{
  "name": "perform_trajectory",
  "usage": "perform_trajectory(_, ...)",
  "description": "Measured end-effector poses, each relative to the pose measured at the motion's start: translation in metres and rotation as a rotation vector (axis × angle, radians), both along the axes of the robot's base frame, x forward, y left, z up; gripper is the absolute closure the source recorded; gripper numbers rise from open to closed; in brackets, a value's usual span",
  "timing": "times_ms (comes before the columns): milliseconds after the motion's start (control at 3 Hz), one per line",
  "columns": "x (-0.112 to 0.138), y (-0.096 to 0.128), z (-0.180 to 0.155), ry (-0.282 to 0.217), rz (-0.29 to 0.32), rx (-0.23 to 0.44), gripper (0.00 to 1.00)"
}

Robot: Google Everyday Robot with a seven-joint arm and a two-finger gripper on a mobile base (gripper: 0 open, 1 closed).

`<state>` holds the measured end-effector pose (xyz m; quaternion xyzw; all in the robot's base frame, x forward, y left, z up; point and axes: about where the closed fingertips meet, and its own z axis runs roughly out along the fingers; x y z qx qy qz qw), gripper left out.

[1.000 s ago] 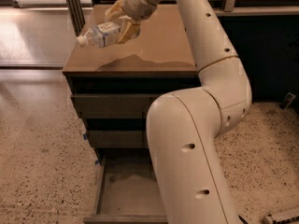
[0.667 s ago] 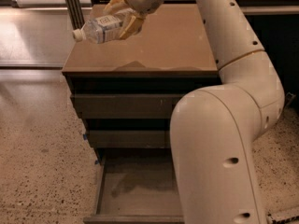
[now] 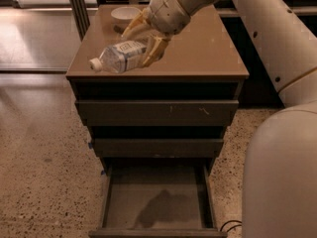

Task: Place blue plastic bottle into bottom drawer

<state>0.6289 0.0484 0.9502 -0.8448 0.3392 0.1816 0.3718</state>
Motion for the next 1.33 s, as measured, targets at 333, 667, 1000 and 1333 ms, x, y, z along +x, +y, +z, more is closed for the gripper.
perform_trajectory(333,-0.006,0.004,-0.02,0.036,0.009,-0.016,1.0)
perform_trajectory(667,-0.006,0.004,-0.021,0.037,0.01,-0.016,1.0)
perform_trajectory(1000,-0.018,0.001,-0.034,0.053,0.019,-0.004,1.0)
perform_trajectory(1333,-0.04,-0.008,-0.057,0.071,0.009,0.033,1.0)
